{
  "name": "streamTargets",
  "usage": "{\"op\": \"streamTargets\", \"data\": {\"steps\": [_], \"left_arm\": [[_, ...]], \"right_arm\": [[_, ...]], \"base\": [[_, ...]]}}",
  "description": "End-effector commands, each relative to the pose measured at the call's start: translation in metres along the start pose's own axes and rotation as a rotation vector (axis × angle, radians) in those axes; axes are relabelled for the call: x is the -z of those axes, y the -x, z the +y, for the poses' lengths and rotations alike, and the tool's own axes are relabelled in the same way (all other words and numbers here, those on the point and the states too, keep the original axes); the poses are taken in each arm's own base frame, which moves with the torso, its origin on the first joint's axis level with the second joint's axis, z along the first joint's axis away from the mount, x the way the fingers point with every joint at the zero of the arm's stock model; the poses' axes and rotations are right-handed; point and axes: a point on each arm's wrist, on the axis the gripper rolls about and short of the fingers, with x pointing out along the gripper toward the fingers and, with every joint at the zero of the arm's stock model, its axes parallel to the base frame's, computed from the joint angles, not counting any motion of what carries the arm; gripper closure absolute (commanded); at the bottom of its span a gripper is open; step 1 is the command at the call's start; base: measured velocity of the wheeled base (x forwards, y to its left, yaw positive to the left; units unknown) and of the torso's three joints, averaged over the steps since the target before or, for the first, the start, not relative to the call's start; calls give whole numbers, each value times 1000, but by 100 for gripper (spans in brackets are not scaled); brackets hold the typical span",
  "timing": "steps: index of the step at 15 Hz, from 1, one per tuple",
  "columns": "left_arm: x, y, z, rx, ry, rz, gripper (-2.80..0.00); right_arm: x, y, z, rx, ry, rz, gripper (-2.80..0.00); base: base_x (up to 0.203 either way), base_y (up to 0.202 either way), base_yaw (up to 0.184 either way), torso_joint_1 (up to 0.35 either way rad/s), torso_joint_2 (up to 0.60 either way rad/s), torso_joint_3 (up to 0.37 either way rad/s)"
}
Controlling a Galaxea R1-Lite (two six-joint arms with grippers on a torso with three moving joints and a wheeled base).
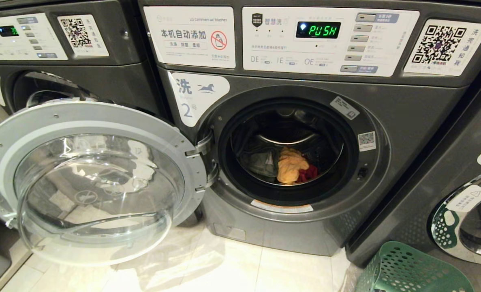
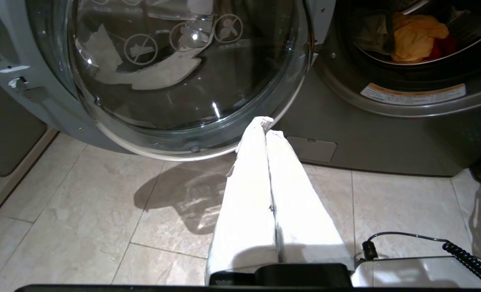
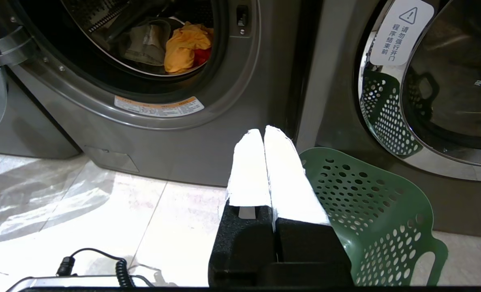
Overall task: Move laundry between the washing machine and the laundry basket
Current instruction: Pick a cloth and place it into the basket
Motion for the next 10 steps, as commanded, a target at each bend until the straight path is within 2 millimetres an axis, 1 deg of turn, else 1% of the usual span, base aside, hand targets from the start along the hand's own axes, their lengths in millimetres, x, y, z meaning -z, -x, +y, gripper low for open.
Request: {"op": "streamTargets", "data": {"steps": [1,4,6,10], "left_arm": [[0,0,0,-1,0,1,0],[0,0,0,0,2,3,0],[0,0,0,0,2,3,0],[0,0,0,0,2,3,0]], "right_arm": [[0,0,0,-1,-1,0,0],[0,0,0,-1,-1,0,0],[0,0,0,-3,4,0,0],[0,0,1,-26,80,2,0]], "base": [[0,0,0,0,0,0],[0,0,0,3,2,-99],[0,0,0,4,6,-177],[0,0,0,0,1,-192]]}}
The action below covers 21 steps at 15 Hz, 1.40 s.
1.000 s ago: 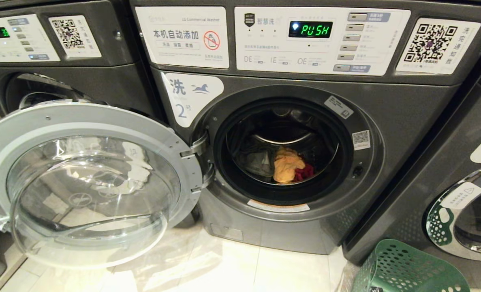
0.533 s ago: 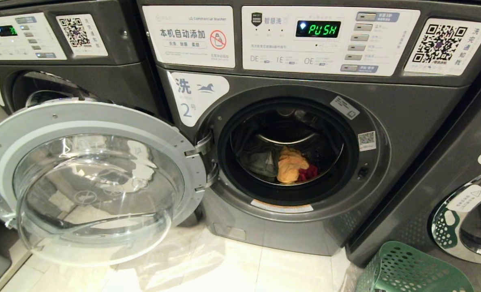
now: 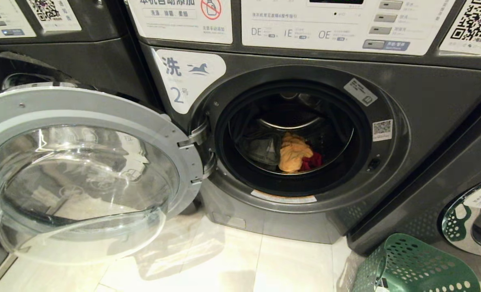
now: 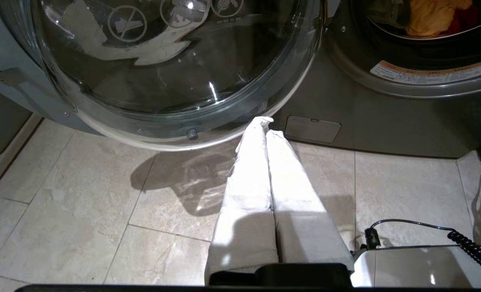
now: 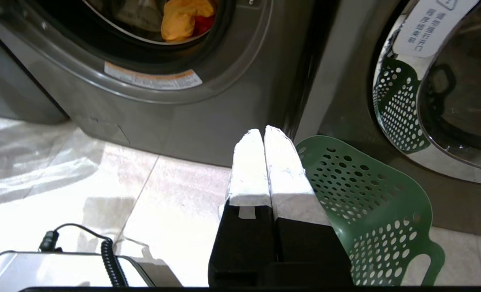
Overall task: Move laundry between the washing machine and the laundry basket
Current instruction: Pick a cloth and place it into the basket
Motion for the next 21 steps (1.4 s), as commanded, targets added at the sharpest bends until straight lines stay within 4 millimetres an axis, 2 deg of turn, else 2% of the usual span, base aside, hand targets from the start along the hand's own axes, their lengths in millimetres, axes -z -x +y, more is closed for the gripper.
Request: {"op": "streamTargets", "data": {"steps": [1,21], "left_arm": [[0,0,0,0,0,2,0],[0,0,0,-1,14,2,0]], "right_arm": [[0,0,0,-10,10,0,0],[0,0,0,-5,10,0,0]], "base": [[0,0,0,11,7,-198],[0,0,0,3,2,-198]]}}
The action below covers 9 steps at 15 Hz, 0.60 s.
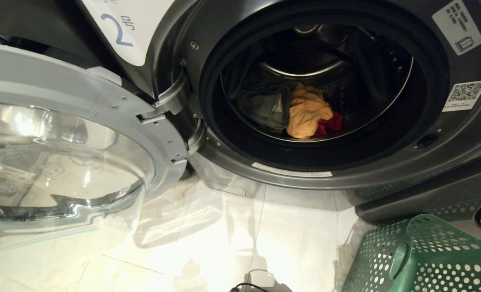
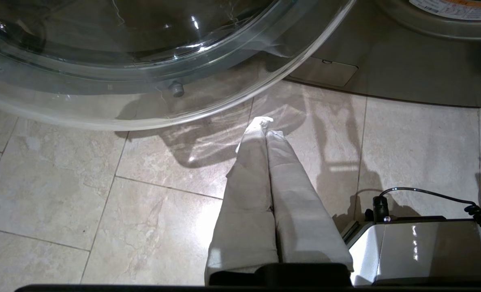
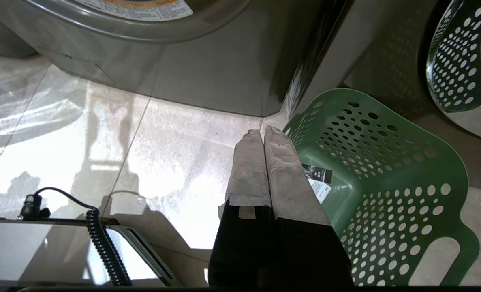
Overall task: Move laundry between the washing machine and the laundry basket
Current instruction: Pick a cloth and place it into the basket
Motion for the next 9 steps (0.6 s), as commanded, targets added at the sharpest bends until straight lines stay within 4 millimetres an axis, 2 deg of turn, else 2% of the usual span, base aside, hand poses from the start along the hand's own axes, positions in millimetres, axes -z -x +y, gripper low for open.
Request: {"op": "streamTargets", "data": {"steps": [1,7,9], "left_arm": [[0,0,0,-1,1,2,0],[0,0,0,0,-6,3,0],[0,0,0,0,-5,3,0]], "right_arm": [[0,0,0,-1,2,-1,0],[0,0,0,16,18,2,0],[-16,5,-1,21,49,-30,0]], "base": [[0,0,0,-7,2,-144],[0,0,0,1,-1,-26],[0,0,0,0,0,0]]}}
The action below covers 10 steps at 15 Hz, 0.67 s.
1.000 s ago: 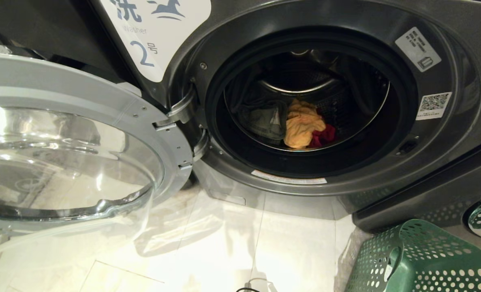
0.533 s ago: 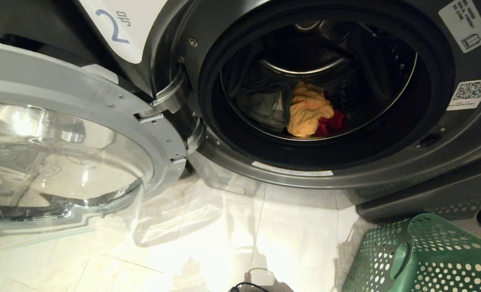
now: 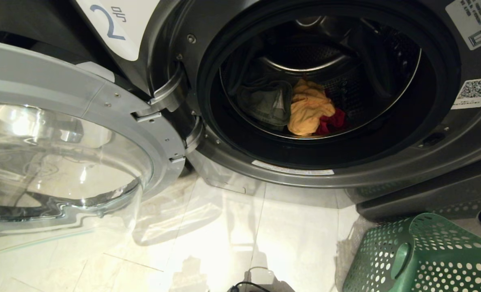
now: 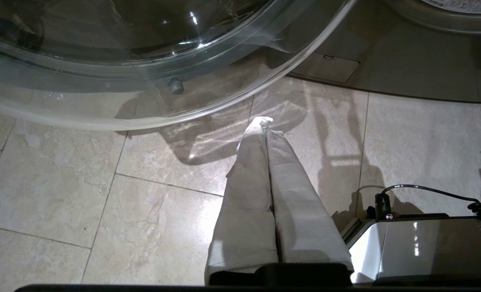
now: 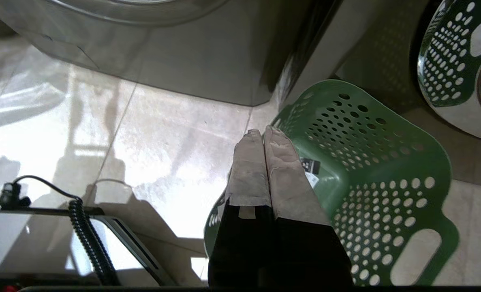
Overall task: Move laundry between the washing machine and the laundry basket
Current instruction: Pick a cloth and place it into the basket
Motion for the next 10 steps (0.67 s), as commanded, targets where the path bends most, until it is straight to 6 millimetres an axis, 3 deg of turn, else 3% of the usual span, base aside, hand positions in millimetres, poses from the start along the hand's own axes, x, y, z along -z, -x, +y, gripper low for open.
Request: {"op": "streamTargets", "data": {"steps": [1,3,6,8,10], "left_arm": [[0,0,0,0,-1,2,0],[0,0,0,1,-5,4,0],[0,0,0,0,-5,2,0],[0,0,0,3,-4,0,0],[0,0,0,4,-8,0,0]], "right_arm": [[-33,10,-2,5,16,-64,0],[-78,19,-6,-8,22,-78,0],[-118,-9,-5,-153,-16,73,0],[-124,-33,-2,-336,-51,185,0],[-114,-46,5,-600,-62,264,0]], "base": [[0,0,0,0,0,0],[0,0,0,0,0,0],[0,0,0,0,0,0],[0,0,0,0,0,0],[0,0,0,0,0,0]]}}
